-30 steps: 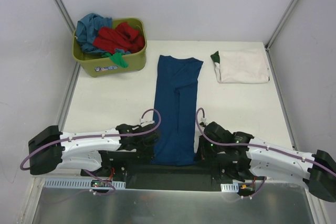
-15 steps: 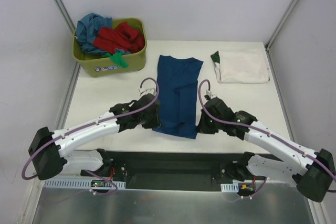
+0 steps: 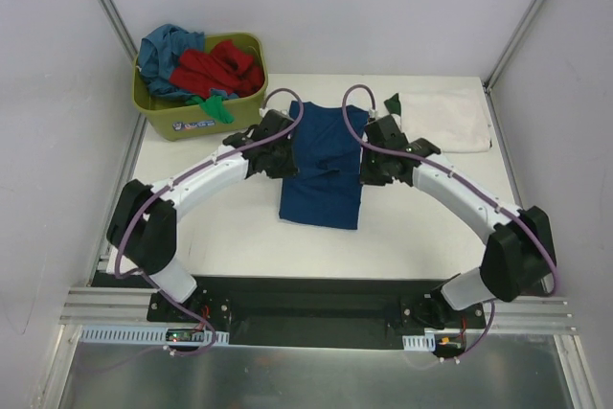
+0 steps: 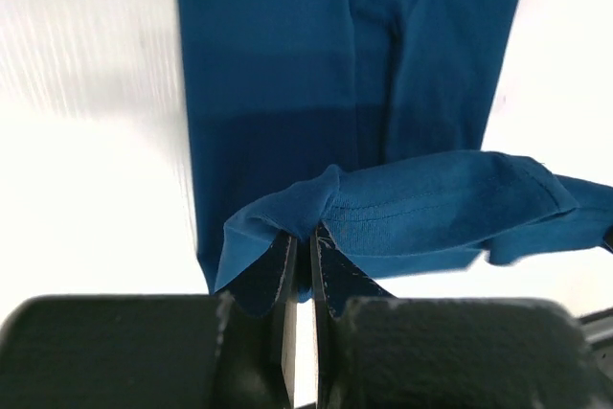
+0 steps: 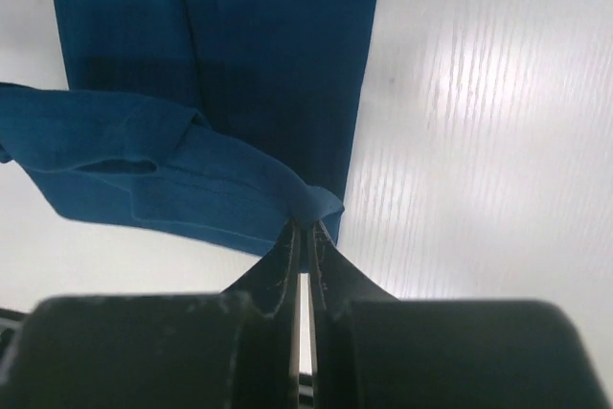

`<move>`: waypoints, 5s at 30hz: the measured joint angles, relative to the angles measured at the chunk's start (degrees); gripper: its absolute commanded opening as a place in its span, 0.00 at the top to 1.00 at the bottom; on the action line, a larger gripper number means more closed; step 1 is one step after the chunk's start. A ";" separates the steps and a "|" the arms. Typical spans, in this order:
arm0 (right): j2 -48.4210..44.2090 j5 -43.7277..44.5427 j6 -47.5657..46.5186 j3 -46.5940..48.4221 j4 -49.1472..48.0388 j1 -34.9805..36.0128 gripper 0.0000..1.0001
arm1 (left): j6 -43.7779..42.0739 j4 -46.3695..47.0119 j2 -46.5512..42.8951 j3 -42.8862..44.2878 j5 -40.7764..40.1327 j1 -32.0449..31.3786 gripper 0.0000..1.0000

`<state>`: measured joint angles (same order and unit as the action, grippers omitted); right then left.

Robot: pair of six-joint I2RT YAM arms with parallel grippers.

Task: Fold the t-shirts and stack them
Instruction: Fold the folded rectangular tshirt in 1/3 of the way, then grab one side of the 2/3 rectangular tshirt with both arms

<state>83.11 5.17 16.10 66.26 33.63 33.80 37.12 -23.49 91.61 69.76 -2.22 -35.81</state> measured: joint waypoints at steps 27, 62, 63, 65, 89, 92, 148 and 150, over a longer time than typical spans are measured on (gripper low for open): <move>15.54 -12.87 -6.03 8.46 -3.26 -9.81 0.03 | -5.57 1.46 8.72 3.78 11.37 9.25 0.01; 38.84 -12.98 -1.33 26.34 -16.28 -3.67 0.03 | 10.23 21.59 3.37 -23.06 18.25 9.20 0.81; 39.39 -12.96 -1.36 27.54 -16.39 -4.20 0.03 | 10.27 21.90 3.23 -23.34 18.25 9.18 0.81; 39.98 -12.72 -1.64 29.81 -17.00 -5.20 0.03 | 10.34 22.64 2.84 -24.09 18.25 9.16 0.82; 0.11 -10.99 2.34 -17.57 -20.55 -5.20 0.03 | 11.37 23.37 2.43 -24.85 18.34 6.86 0.80; -2.75 -10.64 2.89 -20.55 -20.68 -5.49 0.01 | 11.41 23.37 2.19 -25.03 18.40 6.86 0.78; -34.84 -37.40 0.52 -26.08 9.94 -4.17 0.98 | 13.07 6.56 -45.66 -34.95 9.49 -14.99 1.00; -34.99 -37.51 0.00 -23.56 11.47 -4.15 0.98 | 12.83 5.73 -45.97 -34.29 7.76 -15.15 1.00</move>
<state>48.12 -32.34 16.10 42.70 45.10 29.65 49.95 -17.76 45.65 35.46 5.54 -50.96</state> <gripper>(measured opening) 0.065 0.019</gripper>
